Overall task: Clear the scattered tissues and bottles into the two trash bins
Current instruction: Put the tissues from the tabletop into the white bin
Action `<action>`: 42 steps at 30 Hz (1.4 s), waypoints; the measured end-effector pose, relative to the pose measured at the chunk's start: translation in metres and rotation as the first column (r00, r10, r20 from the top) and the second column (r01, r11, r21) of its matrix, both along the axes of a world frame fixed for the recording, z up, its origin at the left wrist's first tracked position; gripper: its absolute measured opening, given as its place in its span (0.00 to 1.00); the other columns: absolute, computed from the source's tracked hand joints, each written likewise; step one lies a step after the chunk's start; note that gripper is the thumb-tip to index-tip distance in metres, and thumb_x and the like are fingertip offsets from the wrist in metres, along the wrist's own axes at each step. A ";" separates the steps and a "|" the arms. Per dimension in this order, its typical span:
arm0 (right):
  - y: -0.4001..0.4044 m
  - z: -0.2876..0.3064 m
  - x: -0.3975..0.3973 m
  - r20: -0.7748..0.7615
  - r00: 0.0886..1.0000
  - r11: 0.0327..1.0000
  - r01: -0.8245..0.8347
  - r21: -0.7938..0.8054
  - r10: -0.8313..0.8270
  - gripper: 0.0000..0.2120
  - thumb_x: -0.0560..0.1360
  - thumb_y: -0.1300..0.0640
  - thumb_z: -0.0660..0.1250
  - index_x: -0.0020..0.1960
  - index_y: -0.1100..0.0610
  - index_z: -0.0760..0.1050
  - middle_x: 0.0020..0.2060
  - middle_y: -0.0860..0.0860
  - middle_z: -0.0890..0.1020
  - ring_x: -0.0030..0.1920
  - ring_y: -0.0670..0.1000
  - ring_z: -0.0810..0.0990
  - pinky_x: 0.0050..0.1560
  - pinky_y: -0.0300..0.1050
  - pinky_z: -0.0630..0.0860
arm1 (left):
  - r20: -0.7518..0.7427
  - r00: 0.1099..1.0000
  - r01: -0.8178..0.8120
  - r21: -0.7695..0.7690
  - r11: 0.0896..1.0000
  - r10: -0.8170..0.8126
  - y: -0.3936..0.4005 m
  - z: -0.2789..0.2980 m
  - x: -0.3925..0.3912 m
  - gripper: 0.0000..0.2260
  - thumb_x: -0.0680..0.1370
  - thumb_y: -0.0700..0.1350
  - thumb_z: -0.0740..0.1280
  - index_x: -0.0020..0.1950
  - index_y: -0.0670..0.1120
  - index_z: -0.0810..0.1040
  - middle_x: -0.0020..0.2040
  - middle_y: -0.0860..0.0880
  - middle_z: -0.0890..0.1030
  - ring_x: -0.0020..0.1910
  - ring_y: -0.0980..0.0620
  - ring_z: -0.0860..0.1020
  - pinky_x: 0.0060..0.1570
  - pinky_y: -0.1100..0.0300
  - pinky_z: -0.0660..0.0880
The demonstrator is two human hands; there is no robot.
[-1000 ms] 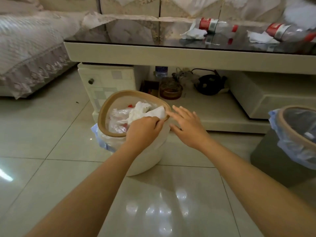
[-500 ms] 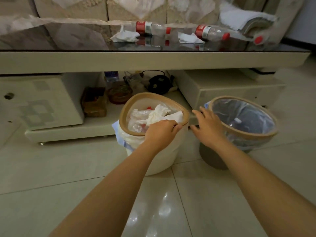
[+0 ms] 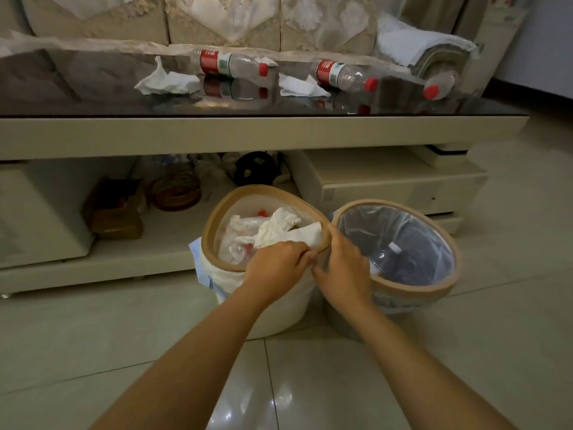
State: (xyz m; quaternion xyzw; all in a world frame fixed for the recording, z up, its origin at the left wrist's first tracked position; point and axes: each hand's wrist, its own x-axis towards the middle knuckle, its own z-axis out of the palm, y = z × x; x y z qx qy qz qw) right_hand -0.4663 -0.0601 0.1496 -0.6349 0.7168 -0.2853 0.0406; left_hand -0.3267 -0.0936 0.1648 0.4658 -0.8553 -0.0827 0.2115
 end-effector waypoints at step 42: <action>-0.379 0.200 0.000 -0.260 0.951 0.965 -0.107 0.239 0.170 0.35 0.77 0.39 0.58 0.77 0.48 0.46 0.77 0.56 0.45 0.76 0.60 0.44 0.72 0.66 0.48 | 0.208 0.664 -0.741 0.055 0.670 0.718 -0.339 0.190 0.127 0.34 0.75 0.65 0.59 0.77 0.59 0.49 0.78 0.46 0.42 0.76 0.41 0.40 0.67 0.31 0.44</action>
